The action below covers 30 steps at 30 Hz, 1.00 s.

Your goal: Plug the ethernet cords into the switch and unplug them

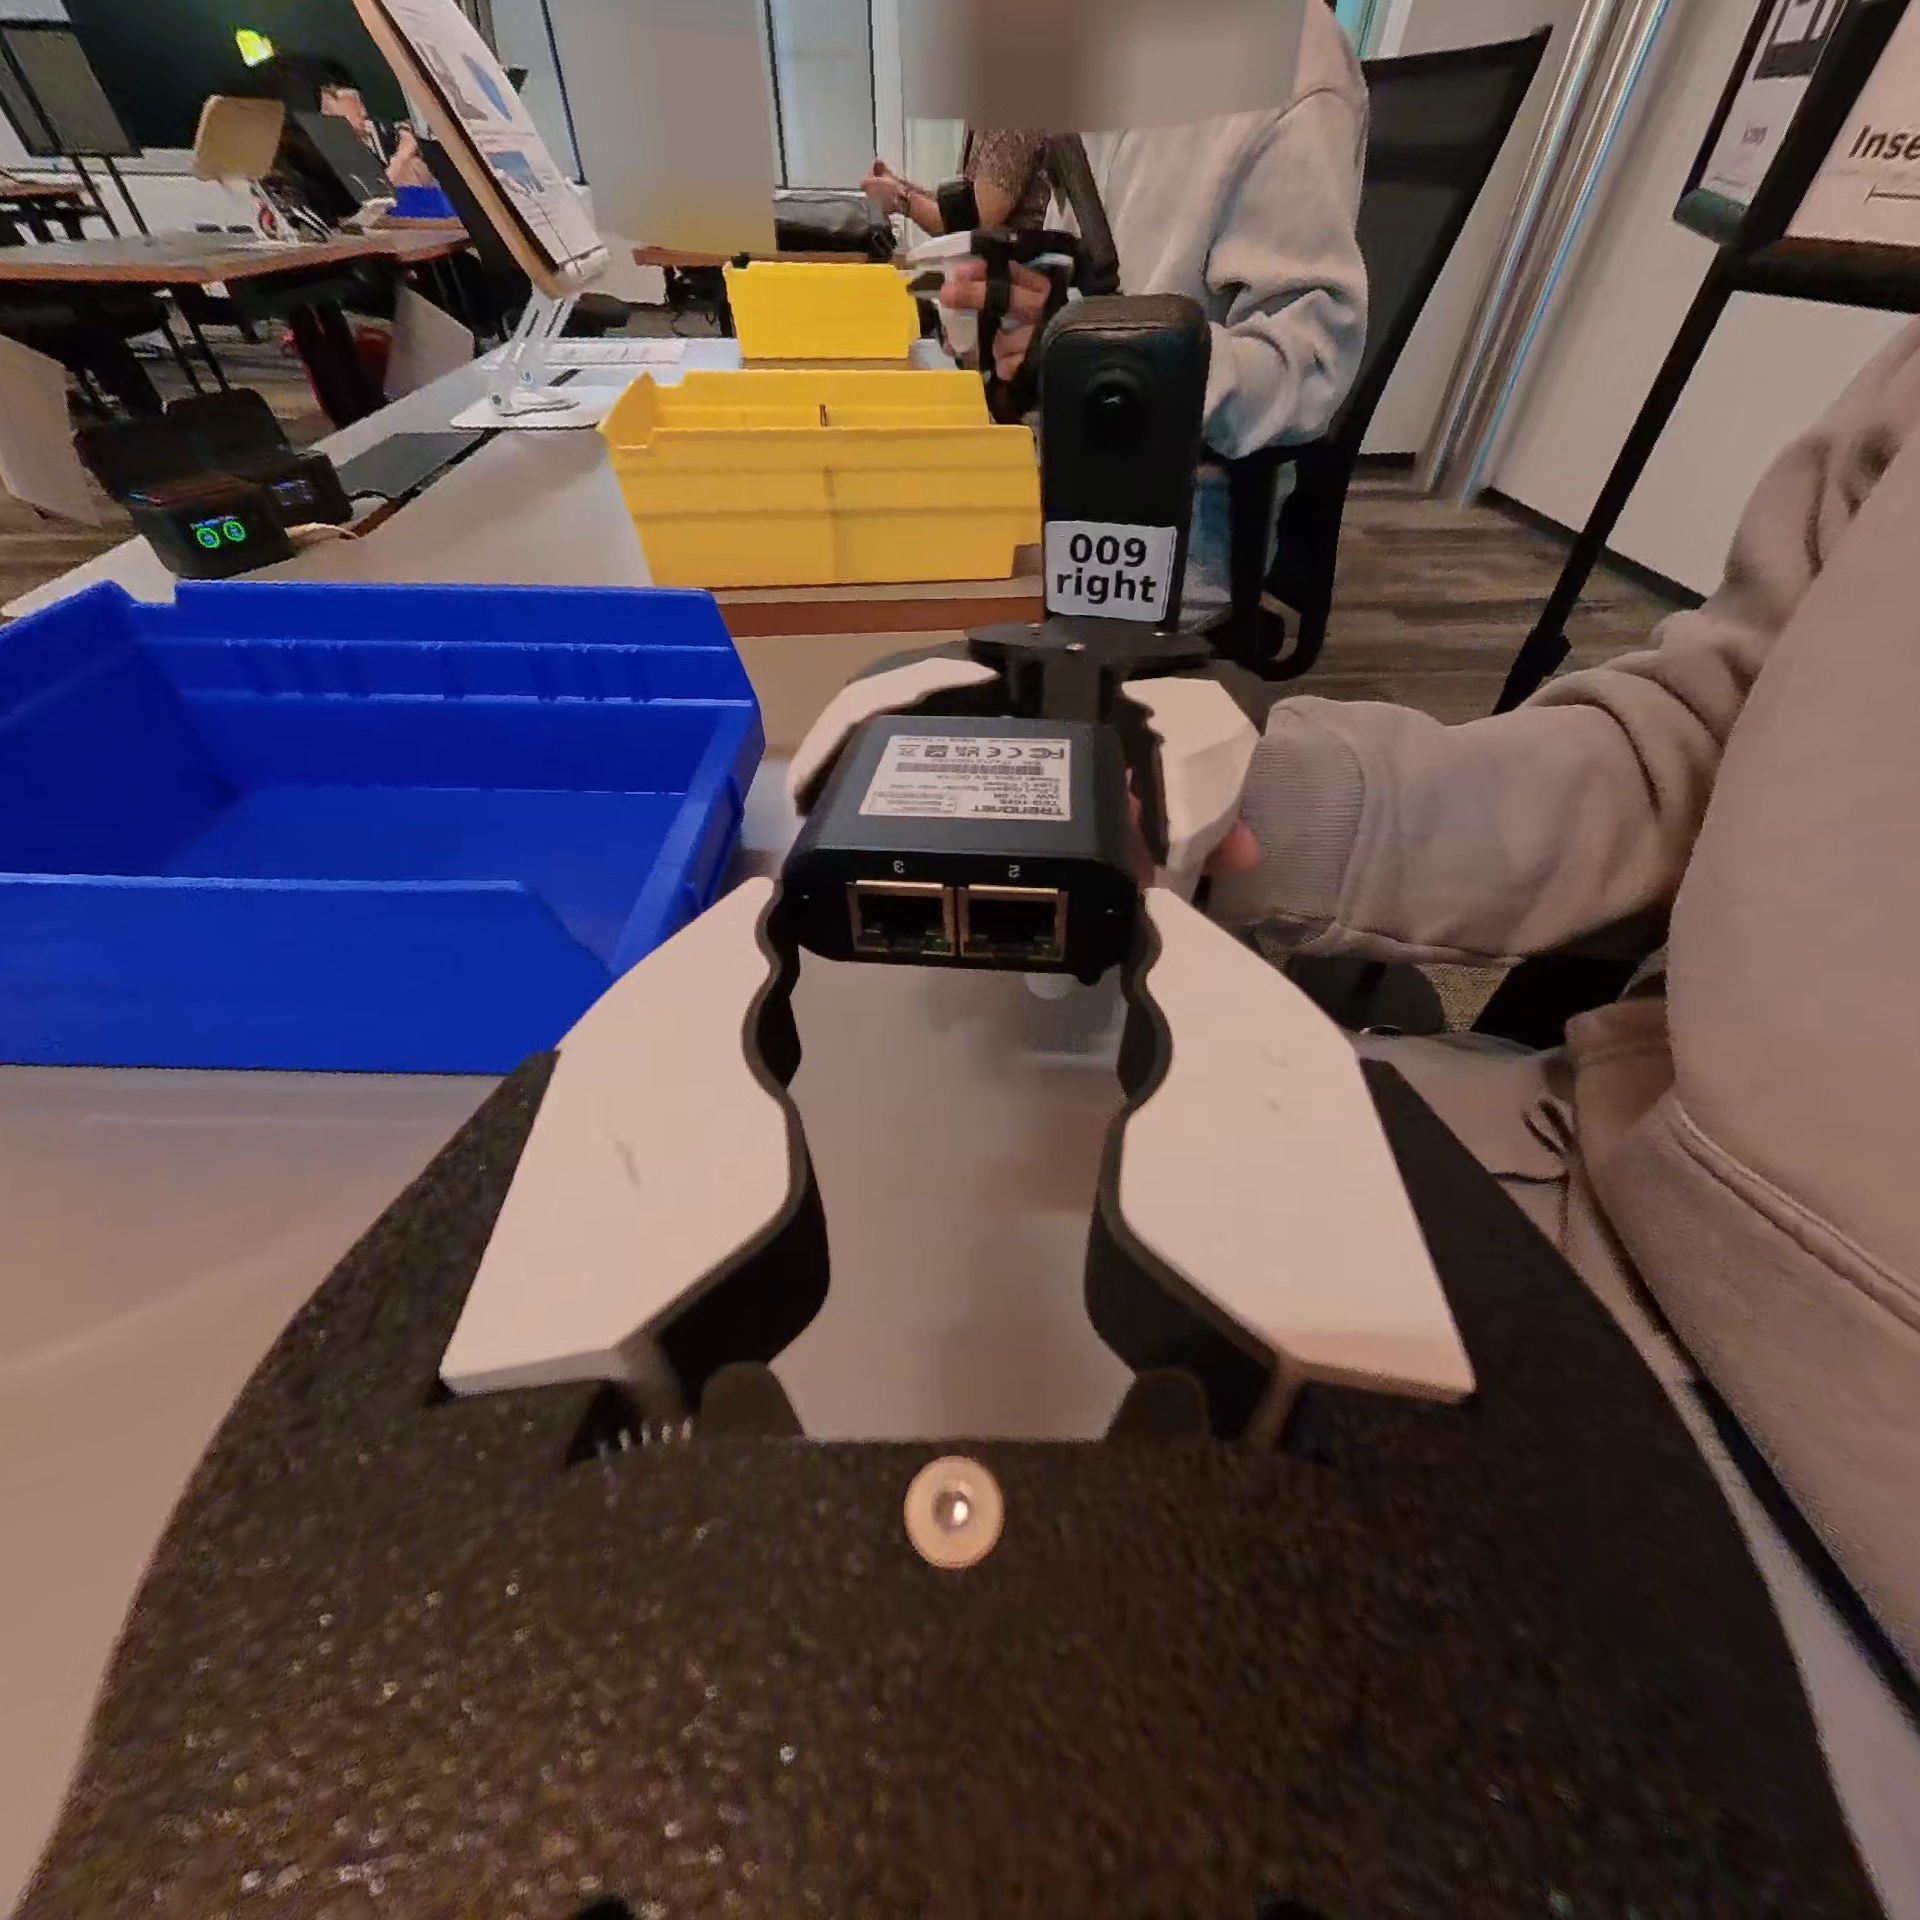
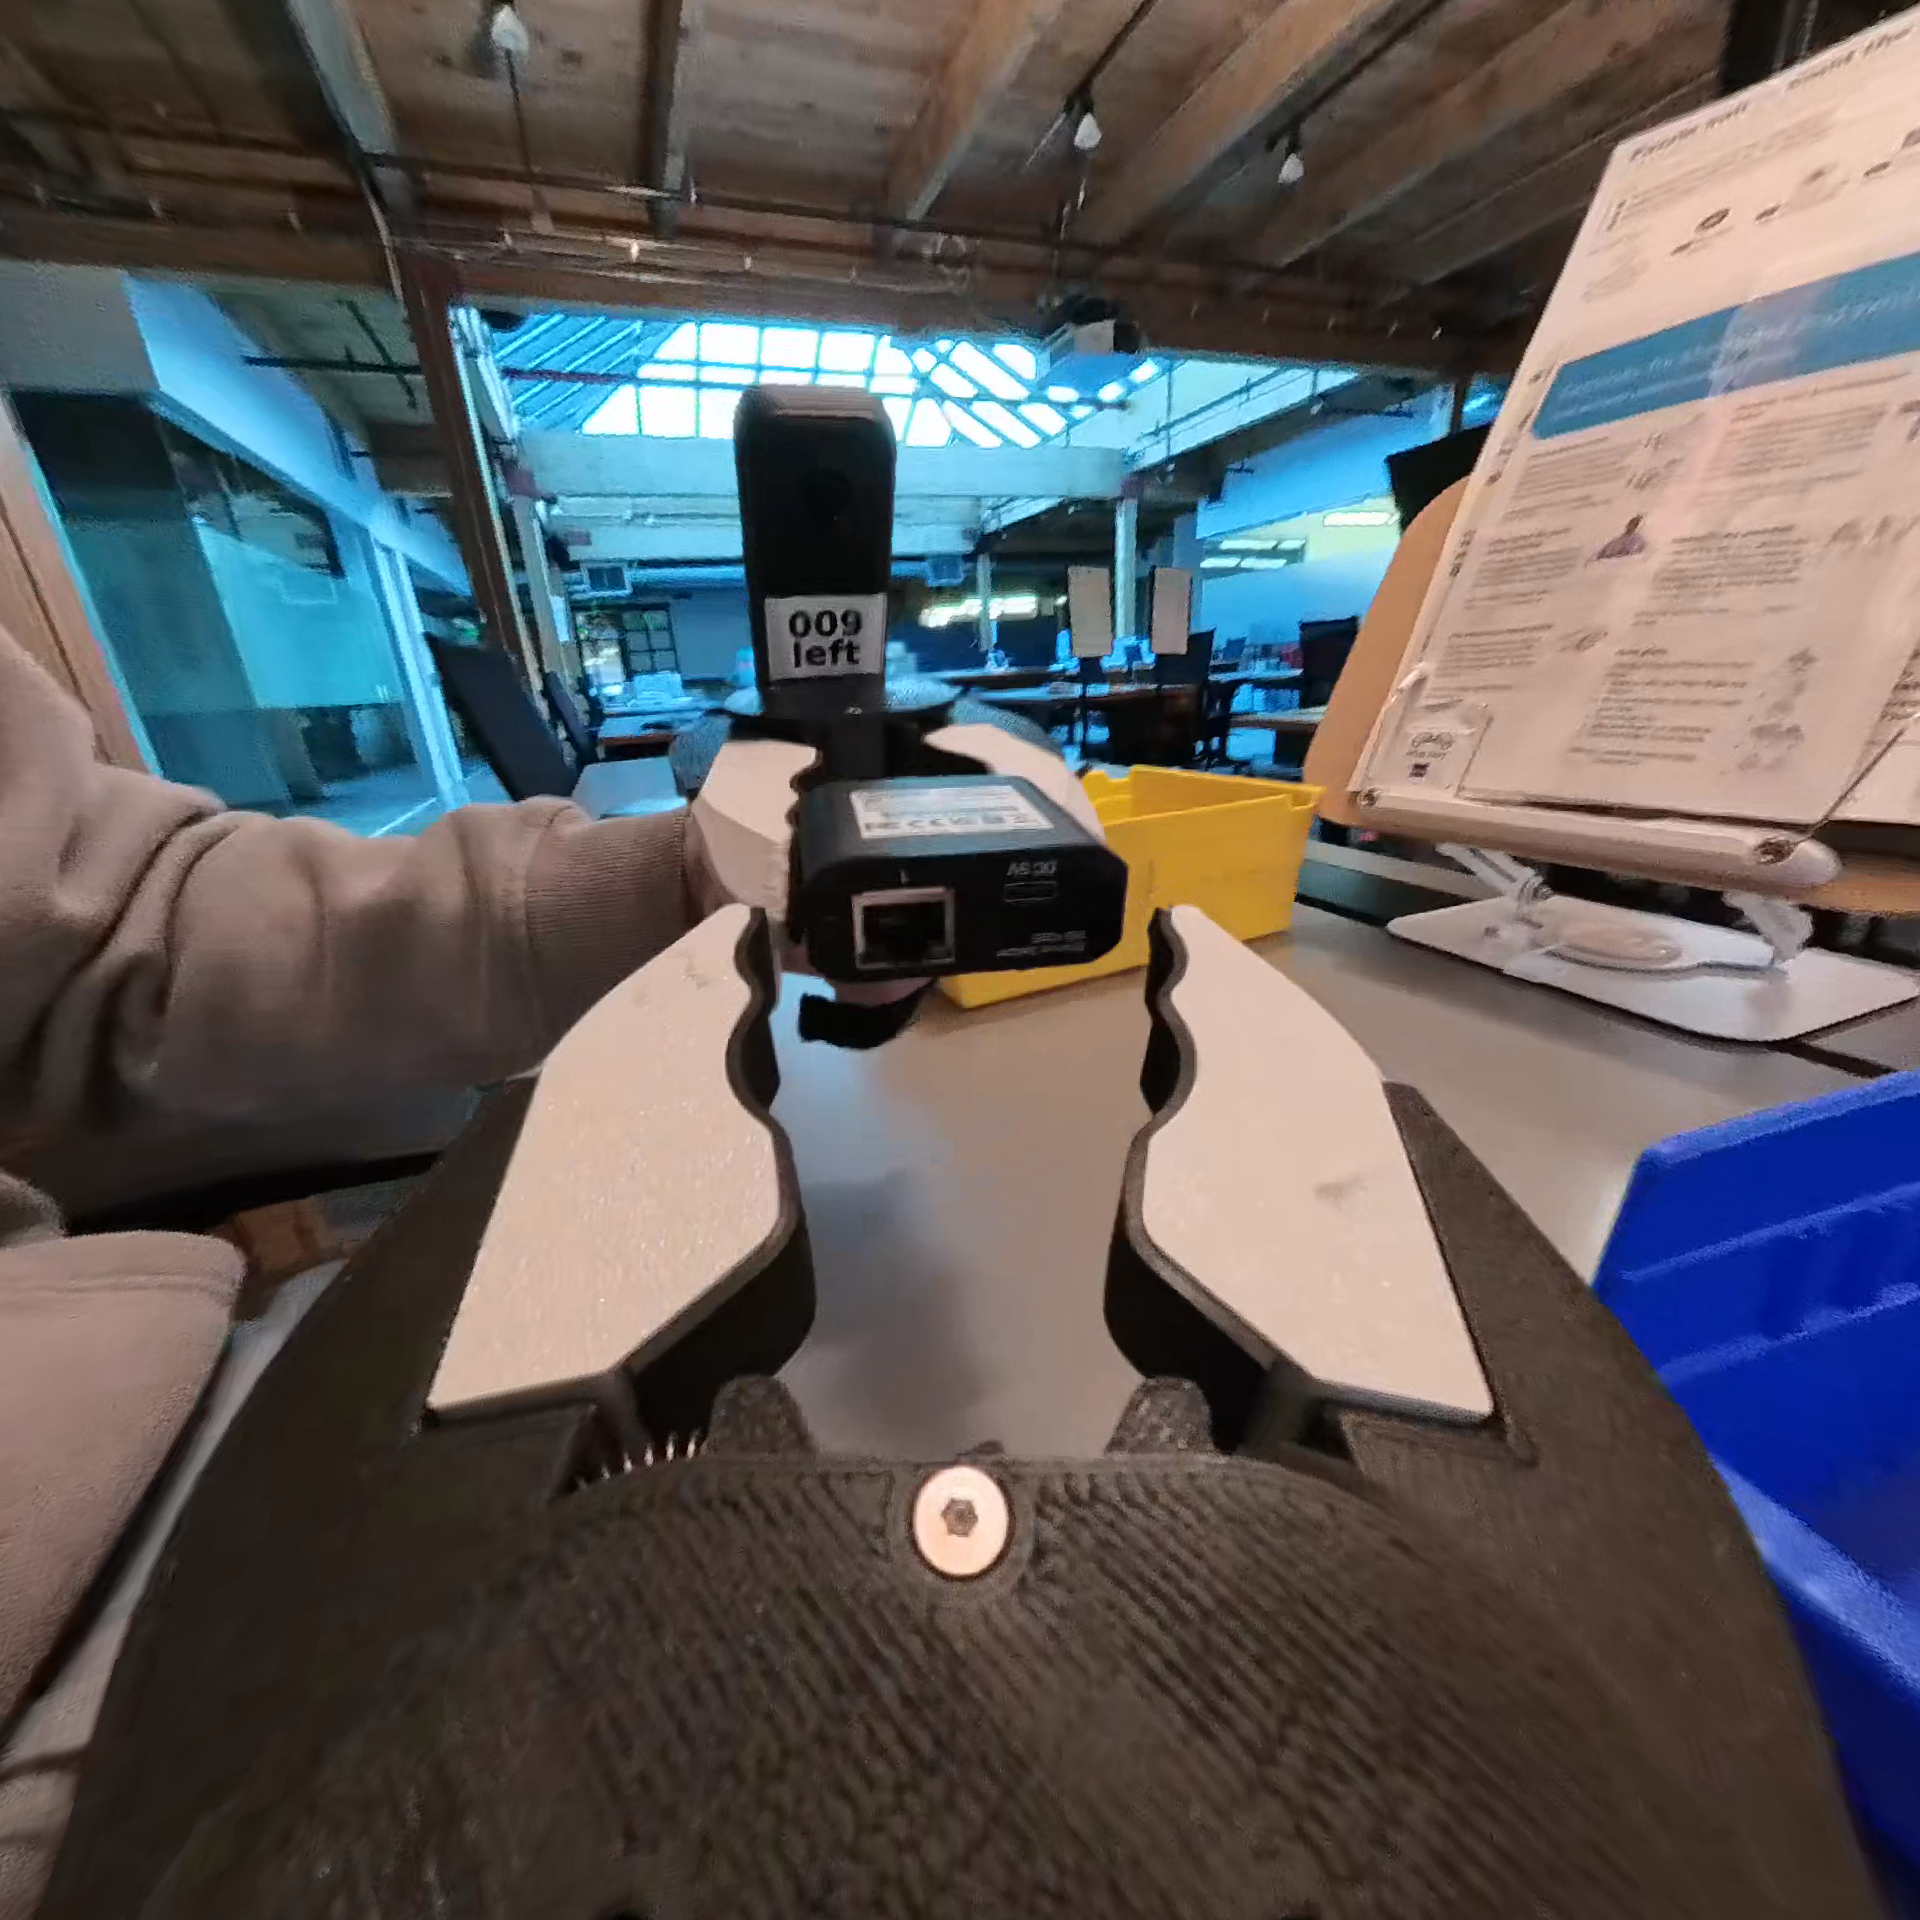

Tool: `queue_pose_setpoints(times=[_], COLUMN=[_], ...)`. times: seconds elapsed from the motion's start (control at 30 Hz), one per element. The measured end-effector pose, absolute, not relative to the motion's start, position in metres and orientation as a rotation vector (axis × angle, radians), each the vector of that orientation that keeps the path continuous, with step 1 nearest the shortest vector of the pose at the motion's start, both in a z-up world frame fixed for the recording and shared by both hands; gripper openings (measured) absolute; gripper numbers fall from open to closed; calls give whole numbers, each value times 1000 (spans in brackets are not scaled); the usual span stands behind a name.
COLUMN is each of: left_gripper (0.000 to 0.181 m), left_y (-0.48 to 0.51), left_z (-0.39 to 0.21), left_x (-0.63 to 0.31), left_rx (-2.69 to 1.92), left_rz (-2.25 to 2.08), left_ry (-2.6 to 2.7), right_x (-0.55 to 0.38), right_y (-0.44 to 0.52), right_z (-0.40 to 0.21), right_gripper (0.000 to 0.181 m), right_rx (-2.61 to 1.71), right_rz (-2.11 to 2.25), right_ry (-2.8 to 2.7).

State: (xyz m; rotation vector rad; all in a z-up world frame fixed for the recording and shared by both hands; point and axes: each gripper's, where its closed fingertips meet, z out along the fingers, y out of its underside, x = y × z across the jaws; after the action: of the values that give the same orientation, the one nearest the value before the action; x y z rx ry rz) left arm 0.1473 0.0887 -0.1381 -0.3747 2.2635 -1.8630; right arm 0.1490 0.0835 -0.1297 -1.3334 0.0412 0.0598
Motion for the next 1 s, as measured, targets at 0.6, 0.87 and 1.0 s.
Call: queue_pose_setpoints(times=[0.6,0.87,1.0], left_gripper=[61,59,59], left_y=[80,85,87], left_z=[-142,-151,-151], left_x=[145,142,138], left_rx=[-437,-476,-462], left_rz=[-1920,-1898,-1896], left_ry=[2204,2208,2244], right_x=[147,146,143], right_y=[77,81,82], right_z=[-126,-133,-132], right_gripper=[58,58,58], right_rx=[-1280,-1322,-1309], right_rz=[12,-10,20], right_ry=[-37,-60,-63])
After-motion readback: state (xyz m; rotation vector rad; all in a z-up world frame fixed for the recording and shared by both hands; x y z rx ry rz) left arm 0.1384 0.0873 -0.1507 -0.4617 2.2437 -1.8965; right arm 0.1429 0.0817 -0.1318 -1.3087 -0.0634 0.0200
